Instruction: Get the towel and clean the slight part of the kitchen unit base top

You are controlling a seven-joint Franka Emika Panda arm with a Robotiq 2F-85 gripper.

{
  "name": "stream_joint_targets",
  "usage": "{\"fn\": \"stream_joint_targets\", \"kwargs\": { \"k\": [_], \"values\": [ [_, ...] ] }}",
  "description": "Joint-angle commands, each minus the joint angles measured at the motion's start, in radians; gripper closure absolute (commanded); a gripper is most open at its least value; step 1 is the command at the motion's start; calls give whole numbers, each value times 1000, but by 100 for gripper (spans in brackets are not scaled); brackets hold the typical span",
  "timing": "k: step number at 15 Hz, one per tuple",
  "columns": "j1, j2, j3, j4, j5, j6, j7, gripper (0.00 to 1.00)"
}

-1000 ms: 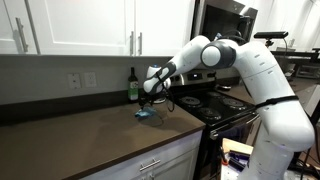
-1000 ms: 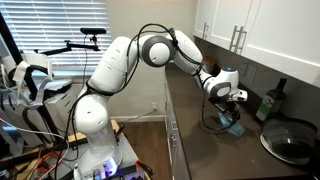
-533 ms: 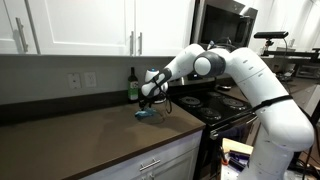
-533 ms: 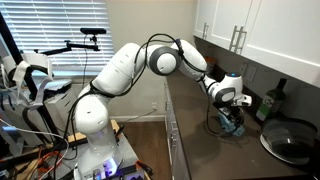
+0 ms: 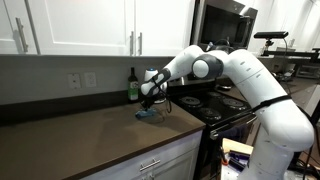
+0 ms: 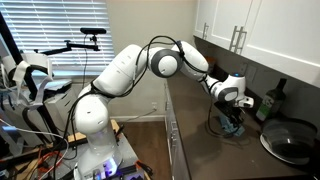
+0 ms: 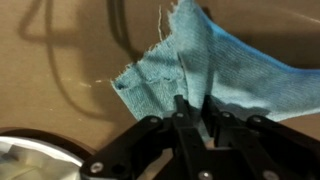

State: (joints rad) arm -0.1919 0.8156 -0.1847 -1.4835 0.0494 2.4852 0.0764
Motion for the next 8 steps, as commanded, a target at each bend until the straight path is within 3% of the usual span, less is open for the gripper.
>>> {"fn": "stream_joint_targets", "kwargs": {
  "k": [1, 2, 8],
  "values": [
    [10, -3, -19, 19, -28, -66, 44, 97],
    [12, -5, -22, 17, -31, -71, 47, 100],
    [8, -12, -43, -1, -38, -96, 60, 96]
  ]
}}
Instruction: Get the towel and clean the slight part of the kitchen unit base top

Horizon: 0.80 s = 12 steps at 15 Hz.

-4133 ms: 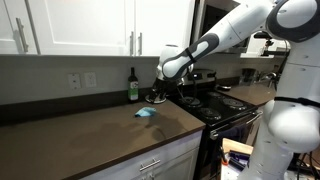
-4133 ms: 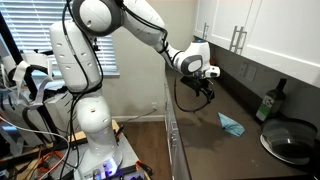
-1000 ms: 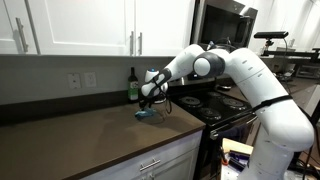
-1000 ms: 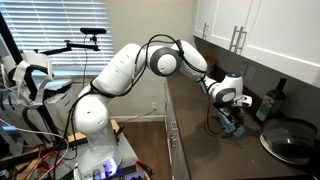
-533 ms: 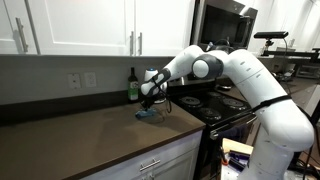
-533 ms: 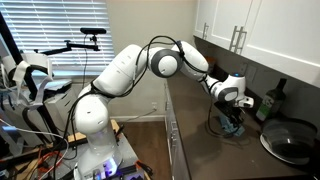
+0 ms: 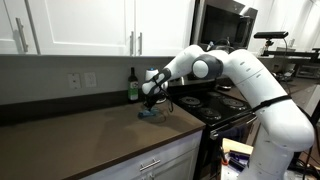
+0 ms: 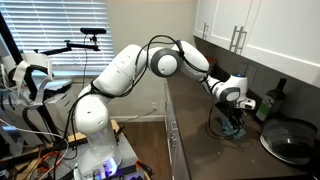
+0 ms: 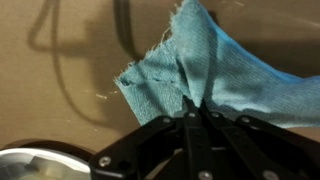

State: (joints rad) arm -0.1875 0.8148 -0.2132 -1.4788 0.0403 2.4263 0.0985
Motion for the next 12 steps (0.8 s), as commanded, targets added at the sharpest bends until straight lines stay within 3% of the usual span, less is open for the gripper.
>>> {"fn": "stream_joint_targets", "kwargs": {
  "k": [1, 12],
  "values": [
    [2, -11, -19, -8, -28, -39, 44, 96],
    [8, -68, -71, -115, -39, -52, 110, 96]
  ]
}}
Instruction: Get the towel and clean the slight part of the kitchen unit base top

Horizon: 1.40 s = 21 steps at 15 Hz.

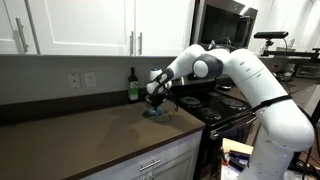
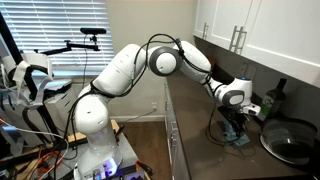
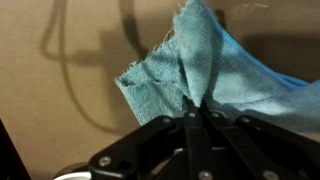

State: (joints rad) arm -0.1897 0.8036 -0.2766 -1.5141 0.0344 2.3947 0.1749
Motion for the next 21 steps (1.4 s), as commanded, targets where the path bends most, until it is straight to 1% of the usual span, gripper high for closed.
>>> {"fn": "stream_joint_targets", "kwargs": {
  "k": [1, 7, 11, 16, 21],
  "values": [
    [10, -73, -7, -103, -35, -19, 30, 96],
    [36, -185, -3, -265, -53, -26, 22, 96],
    [56, -226, 3, -346, -85, -31, 22, 96],
    [77, -249, 21, -401, -121, -35, 10, 96],
    [98, -267, 40, -438, -157, -68, 3, 96]
  ]
}}
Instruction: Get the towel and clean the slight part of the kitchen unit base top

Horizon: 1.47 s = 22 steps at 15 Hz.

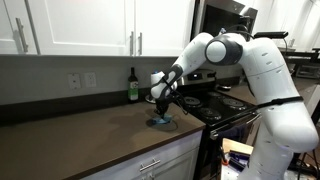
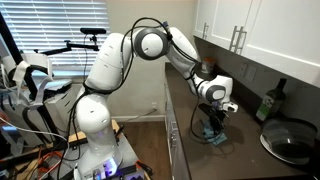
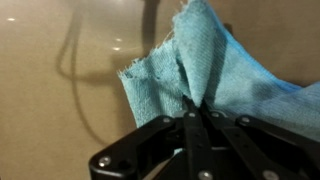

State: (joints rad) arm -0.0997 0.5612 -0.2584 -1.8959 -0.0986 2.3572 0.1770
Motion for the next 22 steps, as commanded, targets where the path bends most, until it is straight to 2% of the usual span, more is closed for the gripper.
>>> {"fn": "stream_joint_targets", "kwargs": {
  "k": [1, 7, 15, 22],
  "values": [
    [10, -26, 29, -57, -29, -39, -3, 96],
    [17, -8, 82, -37, -38, -73, -44, 97],
    [27, 25, 178, 14, -24, -127, -178, 97],
    [25, 51, 262, 36, 16, -100, -303, 97]
  ]
}}
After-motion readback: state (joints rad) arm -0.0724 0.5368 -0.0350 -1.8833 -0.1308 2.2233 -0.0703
